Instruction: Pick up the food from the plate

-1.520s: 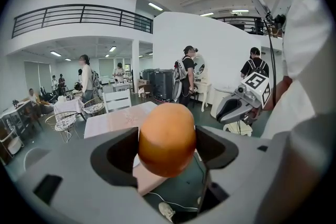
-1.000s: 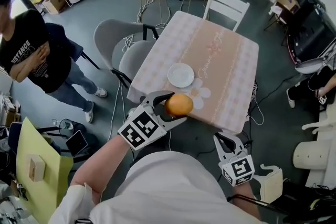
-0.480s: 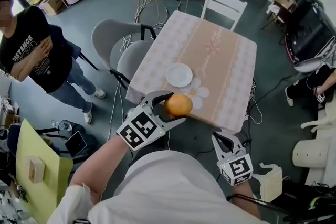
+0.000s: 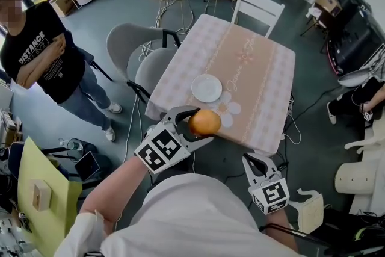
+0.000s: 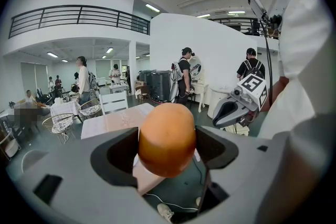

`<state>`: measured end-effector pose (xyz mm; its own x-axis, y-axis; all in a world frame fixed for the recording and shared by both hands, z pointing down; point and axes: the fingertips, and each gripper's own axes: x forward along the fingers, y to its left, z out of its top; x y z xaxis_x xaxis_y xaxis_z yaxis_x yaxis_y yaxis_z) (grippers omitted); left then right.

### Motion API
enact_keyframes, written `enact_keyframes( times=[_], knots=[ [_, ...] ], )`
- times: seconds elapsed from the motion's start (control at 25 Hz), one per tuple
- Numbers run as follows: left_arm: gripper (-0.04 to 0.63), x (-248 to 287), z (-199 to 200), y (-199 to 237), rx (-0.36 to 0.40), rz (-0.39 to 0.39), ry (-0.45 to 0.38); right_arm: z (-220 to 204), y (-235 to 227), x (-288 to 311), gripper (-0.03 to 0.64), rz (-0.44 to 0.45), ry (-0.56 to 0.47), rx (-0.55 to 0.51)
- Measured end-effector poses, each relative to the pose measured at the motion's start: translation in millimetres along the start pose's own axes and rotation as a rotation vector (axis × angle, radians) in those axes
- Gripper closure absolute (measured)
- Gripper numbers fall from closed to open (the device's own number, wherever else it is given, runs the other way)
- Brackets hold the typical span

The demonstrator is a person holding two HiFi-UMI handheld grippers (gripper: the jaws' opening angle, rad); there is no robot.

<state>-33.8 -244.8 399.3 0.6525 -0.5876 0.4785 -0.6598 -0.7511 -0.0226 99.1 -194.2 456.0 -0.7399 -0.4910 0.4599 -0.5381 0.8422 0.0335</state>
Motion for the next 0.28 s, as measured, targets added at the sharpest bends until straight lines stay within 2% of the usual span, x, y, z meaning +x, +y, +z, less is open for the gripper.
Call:
enact_keyframes(
  times=[0.28],
  knots=[
    [0.242, 2.7, -4.4, 6.5, -0.006, -0.006, 0.003, -0.5, -0.5, 6.1, 0.601, 0.002, 0.009, 0.004]
  ],
)
